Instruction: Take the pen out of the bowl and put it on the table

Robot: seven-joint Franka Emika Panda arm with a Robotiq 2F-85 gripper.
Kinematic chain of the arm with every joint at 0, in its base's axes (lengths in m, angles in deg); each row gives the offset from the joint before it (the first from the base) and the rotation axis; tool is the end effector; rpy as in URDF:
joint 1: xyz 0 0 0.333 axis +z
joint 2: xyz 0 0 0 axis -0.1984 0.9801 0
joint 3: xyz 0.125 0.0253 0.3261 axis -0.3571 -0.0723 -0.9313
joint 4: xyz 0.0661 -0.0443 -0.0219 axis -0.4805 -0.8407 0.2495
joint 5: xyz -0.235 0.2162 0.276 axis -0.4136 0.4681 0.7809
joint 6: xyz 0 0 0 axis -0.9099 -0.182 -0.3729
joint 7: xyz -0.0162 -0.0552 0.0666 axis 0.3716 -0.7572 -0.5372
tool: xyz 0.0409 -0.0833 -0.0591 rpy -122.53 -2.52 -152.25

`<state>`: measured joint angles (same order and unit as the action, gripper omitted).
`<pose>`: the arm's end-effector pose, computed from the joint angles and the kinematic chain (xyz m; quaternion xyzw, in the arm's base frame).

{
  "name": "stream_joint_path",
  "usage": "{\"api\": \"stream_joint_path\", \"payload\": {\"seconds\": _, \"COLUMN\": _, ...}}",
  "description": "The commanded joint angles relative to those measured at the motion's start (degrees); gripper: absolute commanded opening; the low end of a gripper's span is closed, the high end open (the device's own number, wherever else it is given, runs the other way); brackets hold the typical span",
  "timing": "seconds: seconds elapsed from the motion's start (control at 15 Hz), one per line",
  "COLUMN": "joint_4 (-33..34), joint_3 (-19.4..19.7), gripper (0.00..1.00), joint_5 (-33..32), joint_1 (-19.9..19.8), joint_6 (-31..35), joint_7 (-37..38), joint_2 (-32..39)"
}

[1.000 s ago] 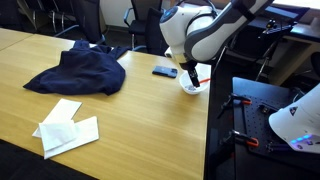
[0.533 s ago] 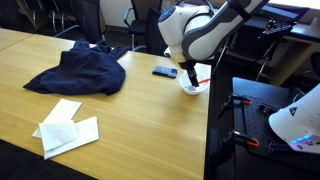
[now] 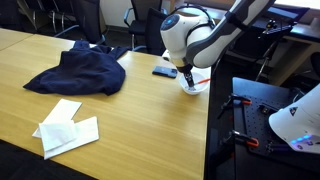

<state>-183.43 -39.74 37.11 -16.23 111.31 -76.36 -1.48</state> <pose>0.5133 -0.0838 0.1810 0.9542 0.2195 -0.1778 0.0984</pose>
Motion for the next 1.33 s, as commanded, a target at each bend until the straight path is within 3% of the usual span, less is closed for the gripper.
{"api": "stream_joint_path", "payload": {"seconds": 0.0, "joint_4": -0.96, "joint_3": 0.42, "gripper": 0.43, "joint_5": -0.67, "joint_1": -0.47, "joint_6": 2.27, "joint_7": -1.37, "joint_2": 0.01}}
{"api": "stream_joint_path", "payload": {"seconds": 0.27, "joint_4": -1.83, "joint_3": 0.14, "gripper": 0.12, "joint_5": -0.18, "joint_1": -0.56, "joint_6": 1.62, "joint_7": -2.67, "joint_2": 0.14}}
{"api": "stream_joint_path", "payload": {"seconds": 0.33, "joint_4": -1.86, "joint_3": 0.12, "gripper": 0.12, "joint_5": -0.12, "joint_1": -0.55, "joint_6": 1.21, "joint_7": -3.03, "joint_2": 0.35}}
{"api": "stream_joint_path", "payload": {"seconds": 0.47, "joint_4": -2.05, "joint_3": 0.28, "gripper": 0.00, "joint_5": -0.19, "joint_1": -0.40, "joint_6": 0.80, "joint_7": -2.44, "joint_2": 0.88}}
{"api": "stream_joint_path", "payload": {"seconds": 0.53, "joint_4": -2.06, "joint_3": 0.35, "gripper": 0.00, "joint_5": -0.25, "joint_1": -0.38, "joint_6": 0.72, "joint_7": -2.23, "joint_2": 1.14}}
{"api": "stream_joint_path", "payload": {"seconds": 0.6, "joint_4": -2.04, "joint_3": 0.25, "gripper": 0.02, "joint_5": -0.01, "joint_1": -0.51, "joint_6": 0.73, "joint_7": -2.62, "joint_2": 1.13}}
{"api": "stream_joint_path", "payload": {"seconds": 0.8, "joint_4": -2.07, "joint_3": 0.24, "gripper": 0.30, "joint_5": -0.31, "joint_1": -0.35, "joint_6": 0.79, "joint_7": -2.54, "joint_2": 1.12}}
{"api": "stream_joint_path", "payload": {"seconds": 1.13, "joint_4": -2.00, "joint_3": 0.39, "gripper": 0.65, "joint_5": -0.94, "joint_1": -0.02, "joint_6": 0.56, "joint_7": -2.19, "joint_2": 1.19}}
{"api": "stream_joint_path", "payload": {"seconds": 1.27, "joint_4": -1.97, "joint_3": 0.56, "gripper": 0.68, "joint_5": -1.52, "joint_1": 0.11, "joint_6": 0.71, "joint_7": -1.96, "joint_2": 1.32}}
